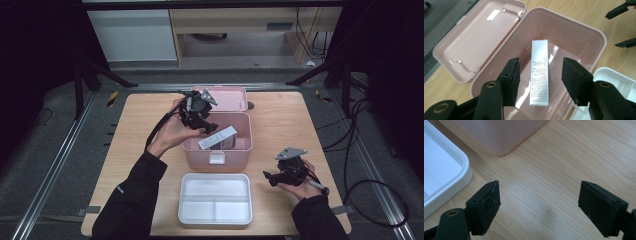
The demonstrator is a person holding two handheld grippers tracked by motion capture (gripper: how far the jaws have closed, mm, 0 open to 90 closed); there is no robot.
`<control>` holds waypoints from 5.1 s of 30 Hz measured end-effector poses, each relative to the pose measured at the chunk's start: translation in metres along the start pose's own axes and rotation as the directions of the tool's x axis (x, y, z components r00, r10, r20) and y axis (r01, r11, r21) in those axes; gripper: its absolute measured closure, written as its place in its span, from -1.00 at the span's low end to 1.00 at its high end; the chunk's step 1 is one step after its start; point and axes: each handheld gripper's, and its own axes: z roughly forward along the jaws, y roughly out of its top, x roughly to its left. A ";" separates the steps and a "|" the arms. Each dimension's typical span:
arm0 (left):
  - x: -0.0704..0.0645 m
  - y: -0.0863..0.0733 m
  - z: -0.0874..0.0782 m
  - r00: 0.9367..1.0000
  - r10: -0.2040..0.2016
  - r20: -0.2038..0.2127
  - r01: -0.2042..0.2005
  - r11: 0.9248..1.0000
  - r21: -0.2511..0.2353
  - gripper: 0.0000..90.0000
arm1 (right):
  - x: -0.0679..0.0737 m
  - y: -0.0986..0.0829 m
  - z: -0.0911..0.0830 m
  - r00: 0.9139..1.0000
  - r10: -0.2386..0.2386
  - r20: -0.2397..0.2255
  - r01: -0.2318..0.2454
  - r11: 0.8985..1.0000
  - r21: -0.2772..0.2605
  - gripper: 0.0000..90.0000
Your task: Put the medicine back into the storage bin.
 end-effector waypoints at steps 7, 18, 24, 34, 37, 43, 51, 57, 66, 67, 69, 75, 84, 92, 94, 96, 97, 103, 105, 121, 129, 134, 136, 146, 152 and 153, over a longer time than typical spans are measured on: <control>-0.002 -0.030 -0.026 0.997 -0.051 -0.050 0.048 0.997 -0.066 0.04 | 0.001 0.003 -0.004 1.000 -0.013 -0.006 0.013 1.000 -0.016 -0.46; -0.019 -0.103 -0.042 0.992 -0.086 -0.090 0.079 0.994 -0.079 0.03 | 0.001 0.006 -0.009 1.000 -0.017 -0.025 0.016 0.999 -0.042 -0.35; -0.024 -0.156 -0.040 0.984 -0.160 -0.075 0.153 0.984 -0.089 0.03 | 0.002 0.007 -0.011 0.999 -0.035 -0.035 0.033 0.997 -0.064 -0.29; -0.032 -0.197 -0.013 0.990 -0.137 -0.024 0.136 0.990 -0.026 0.03 | 0.010 0.009 -0.012 0.994 -0.105 -0.042 0.102 0.993 -0.064 -0.27; -0.038 -0.197 -0.006 0.997 -0.077 0.002 0.077 0.997 -0.015 0.11 | 0.013 0.011 -0.013 0.991 -0.125 -0.052 0.121 0.990 -0.074 -0.24; -0.051 -0.194 0.009 0.996 0.007 0.093 -0.010 0.999 0.034 0.11 | 0.025 0.020 -0.018 0.975 -0.188 -0.114 0.177 0.979 -0.102 -0.07; -0.066 -0.185 0.016 0.979 0.089 0.184 -0.102 0.993 0.062 0.22 | 0.050 0.030 -0.015 0.917 -0.291 -0.272 0.275 0.957 -0.096 0.15; -0.078 -0.179 0.027 0.965 0.138 0.221 -0.166 0.979 0.115 0.30 | 0.066 0.034 -0.010 0.873 -0.351 -0.338 0.359 0.932 -0.041 0.33; -0.085 -0.178 0.041 0.956 0.175 0.235 -0.218 0.960 0.175 0.36 | 0.079 0.033 0.000 0.829 -0.392 -0.398 0.441 0.897 0.035 0.45; -0.086 -0.178 0.044 0.954 0.181 0.240 -0.230 0.954 0.194 0.36 | 0.083 0.032 0.003 0.821 -0.396 -0.412 0.454 0.889 0.051 0.47; -0.086 -0.178 0.047 0.953 0.183 0.242 -0.234 0.950 0.206 0.37 | 0.086 0.032 0.006 0.812 -0.402 -0.423 0.474 0.877 0.076 0.47; -0.087 -0.179 0.054 0.947 0.185 0.263 -0.245 0.945 0.218 0.47 | 0.092 0.032 0.013 0.794 -0.413 -0.446 0.507 0.854 0.113 0.48; -0.086 -0.180 0.059 0.941 0.178 0.288 -0.247 0.943 0.225 0.62 | 0.099 0.033 0.019 0.770 -0.431 -0.470 0.549 0.823 0.146 0.58; -0.085 -0.180 0.061 0.934 0.180 0.309 -0.256 0.940 0.227 0.65 | 0.105 0.034 0.026 0.755 -0.446 -0.480 0.585 0.790 0.185 0.68; -0.084 -0.180 0.061 0.932 0.188 0.311 -0.265 0.937 0.226 0.65 | 0.106 0.034 0.027 0.753 -0.449 -0.482 0.590 0.784 0.192 0.70; -0.085 -0.179 0.061 0.932 0.185 0.313 -0.264 0.936 0.232 0.65 | 0.105 0.035 0.027 0.756 -0.444 -0.482 0.588 0.784 0.200 0.73; -0.086 -0.179 0.061 0.930 0.193 0.313 -0.273 0.933 0.237 0.67 | 0.105 0.036 0.028 0.754 -0.445 -0.483 0.590 0.782 0.200 0.75; -0.087 -0.177 0.060 0.926 0.205 0.316 -0.292 0.921 0.259 0.82 | 0.106 0.038 0.029 0.755 -0.452 -0.475 0.598 0.772 0.216 0.87; -0.088 -0.176 0.060 0.922 0.217 0.319 -0.308 0.912 0.270 0.83 | 0.106 0.038 0.029 0.754 -0.453 -0.476 0.601 0.768 0.221 0.88; -0.090 -0.168 0.052 0.892 0.251 0.376 -0.361 0.897 0.256 0.93 | 0.103 0.044 0.021 0.758 -0.433 -0.488 0.590 0.775 0.227 0.88; -0.093 -0.161 0.037 0.882 0.264 0.390 -0.379 0.889 0.258 0.93 | 0.105 0.046 0.007 0.750 -0.422 -0.510 0.587 0.780 0.216 0.90; -0.095 -0.151 0.021 0.884 0.273 0.381 -0.383 0.889 0.252 0.93 | 0.104 0.054 -0.010 0.748 -0.430 -0.505 0.585 0.787 0.197 0.90; -0.095 -0.148 0.017 0.883 0.276 0.379 -0.386 0.887 0.254 0.94 | 0.104 0.056 -0.013 0.751 -0.430 -0.502 0.582 0.790 0.194 0.90; -0.089 -0.122 -0.016 0.877 0.306 0.370 -0.406 0.884 0.233 0.94 | 0.097 0.074 -0.045 0.744 -0.449 -0.495 0.577 0.805 0.137 0.91; -0.083 -0.105 -0.032 0.876 0.327 0.355 -0.417 0.884 0.213 0.94 | 0.087 0.088 -0.058 0.751 -0.445 -0.487 0.563 0.817 0.123 0.91; -0.080 -0.100 -0.036 0.876 0.329 0.353 -0.417 0.884 0.212 0.94 | 0.084 0.094 -0.062 0.750 -0.451 -0.484 0.567 0.815 0.120 0.91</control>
